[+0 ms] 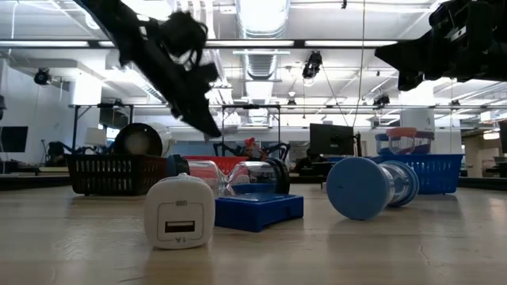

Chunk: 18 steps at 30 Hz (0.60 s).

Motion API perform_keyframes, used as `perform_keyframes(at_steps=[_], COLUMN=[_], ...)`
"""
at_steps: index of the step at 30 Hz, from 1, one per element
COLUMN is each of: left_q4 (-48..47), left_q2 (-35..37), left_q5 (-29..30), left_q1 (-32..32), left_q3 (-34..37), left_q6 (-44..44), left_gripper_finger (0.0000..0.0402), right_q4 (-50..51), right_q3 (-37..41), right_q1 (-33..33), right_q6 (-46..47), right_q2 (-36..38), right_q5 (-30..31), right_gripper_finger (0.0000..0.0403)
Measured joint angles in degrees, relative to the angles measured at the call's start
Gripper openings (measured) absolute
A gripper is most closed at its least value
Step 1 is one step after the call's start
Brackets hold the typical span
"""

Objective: Pick & Place Office items
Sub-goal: Put the bottom right white digital clock into the red bin

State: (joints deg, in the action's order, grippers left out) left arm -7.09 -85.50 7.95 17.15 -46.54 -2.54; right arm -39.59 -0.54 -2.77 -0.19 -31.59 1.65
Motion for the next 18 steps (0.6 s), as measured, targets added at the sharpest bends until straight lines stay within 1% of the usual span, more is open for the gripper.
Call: perform_keyframes(at_steps=[7,13,18], left_q4=[1.06,0.65,-0.14], left_q2=[-6.95,-8.58,-8.75], left_q5=[-1.09,-1.15,-3.49], left_q1=[3.27,4.71,5.98], left_q3=[-0.79,-1.72,-1.94], left_q6=[1.49,1.59,1.11], left_gripper_finger=[0.0152,0.0152,0.0152], right_q4=[0.23,0.33,0.37], right_q3=[0.0,0.0,0.0], right_q1=[-0.02,-0.02,-0.02], right_q6=[0.0,-0.17,-0.24], right_q2=[0.0,0.0,-0.04], right_q5=[-0.01,0.0,-0.02], right_gripper_finger=[0.0008,0.0008,0.0008])
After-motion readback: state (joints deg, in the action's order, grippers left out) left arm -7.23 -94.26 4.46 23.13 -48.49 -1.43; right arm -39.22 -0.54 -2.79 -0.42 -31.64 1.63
